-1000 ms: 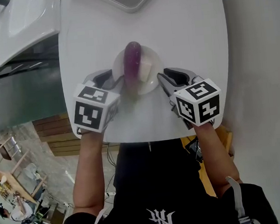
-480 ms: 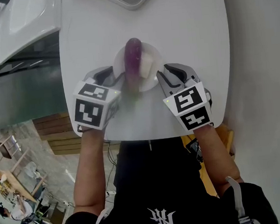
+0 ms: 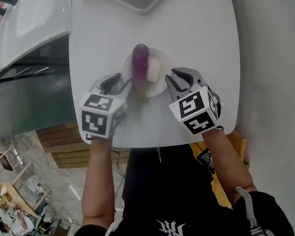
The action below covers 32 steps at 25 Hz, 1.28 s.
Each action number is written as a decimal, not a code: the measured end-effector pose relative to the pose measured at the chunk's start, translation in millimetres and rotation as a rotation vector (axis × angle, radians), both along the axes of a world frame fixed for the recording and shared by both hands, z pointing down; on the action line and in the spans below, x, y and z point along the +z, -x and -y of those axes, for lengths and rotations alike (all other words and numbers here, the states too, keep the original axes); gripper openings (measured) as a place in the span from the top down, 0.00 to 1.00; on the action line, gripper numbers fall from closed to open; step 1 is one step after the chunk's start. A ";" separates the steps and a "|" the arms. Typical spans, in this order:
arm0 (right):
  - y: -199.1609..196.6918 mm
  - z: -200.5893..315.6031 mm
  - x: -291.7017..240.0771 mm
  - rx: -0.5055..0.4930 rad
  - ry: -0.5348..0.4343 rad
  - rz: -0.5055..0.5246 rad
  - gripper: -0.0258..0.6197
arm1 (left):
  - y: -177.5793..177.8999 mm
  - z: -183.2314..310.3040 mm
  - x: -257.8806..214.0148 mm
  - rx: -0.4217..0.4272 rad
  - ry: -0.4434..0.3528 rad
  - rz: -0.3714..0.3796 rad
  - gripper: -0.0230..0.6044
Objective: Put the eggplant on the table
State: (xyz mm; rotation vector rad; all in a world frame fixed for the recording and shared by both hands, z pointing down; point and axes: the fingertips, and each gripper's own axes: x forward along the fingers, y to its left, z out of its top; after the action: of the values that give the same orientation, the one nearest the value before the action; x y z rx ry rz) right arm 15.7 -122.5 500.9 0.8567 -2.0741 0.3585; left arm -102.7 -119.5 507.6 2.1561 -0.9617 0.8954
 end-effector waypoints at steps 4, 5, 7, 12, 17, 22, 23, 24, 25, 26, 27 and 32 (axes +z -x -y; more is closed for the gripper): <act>-2.3 -6.7 -2.1 -0.021 -0.030 -0.026 0.87 | 10.0 -12.3 -6.7 -0.024 -0.022 -0.005 0.74; -1.8 -6.0 -3.0 -0.023 -0.045 -0.032 0.87 | 14.1 -14.6 -7.7 -0.031 -0.023 -0.012 0.75; -0.2 -0.8 -5.8 -0.029 -0.094 -0.037 0.87 | 23.4 -16.0 -8.1 -0.055 -0.027 -0.046 0.75; -1.1 -30.2 -30.9 -0.058 -0.119 0.112 0.87 | 29.9 -45.0 -22.0 -0.066 -0.084 -0.155 0.84; 3.8 -65.1 -79.5 -0.006 -0.017 0.464 0.90 | 24.0 -65.9 -44.0 -0.029 -0.134 -0.294 0.95; 1.5 -115.3 -114.4 0.035 0.058 0.632 0.93 | 14.6 -106.5 -83.1 -0.118 -0.063 -0.677 0.95; 0.0 -126.8 -118.3 0.035 0.059 0.627 0.93 | 14.5 -113.6 -95.6 -0.146 -0.053 -0.780 0.95; -0.4 -137.7 -122.8 0.033 0.057 0.624 0.93 | 14.5 -121.0 -107.6 -0.158 -0.048 -0.865 0.95; 0.7 -147.2 -129.0 0.031 0.053 0.634 0.93 | 13.7 -128.8 -118.5 -0.148 -0.044 -0.926 0.95; 3.3 -155.2 -137.2 0.031 0.048 0.664 0.93 | 11.4 -137.7 -128.2 -0.113 -0.045 -0.960 0.95; 6.7 -162.1 -147.7 0.033 0.044 0.714 0.93 | 8.0 -147.6 -136.6 -0.062 -0.050 -0.972 0.95; 17.5 -187.7 -216.9 0.057 0.011 1.107 0.93 | 2.5 -193.4 -178.8 0.089 -0.085 -1.069 0.95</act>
State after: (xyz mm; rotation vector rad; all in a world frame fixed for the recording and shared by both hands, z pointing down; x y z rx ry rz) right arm -1.8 65.3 284.0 0.7805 -3.0302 1.0504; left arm -105.2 73.9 328.8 2.2749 -0.3448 -0.3185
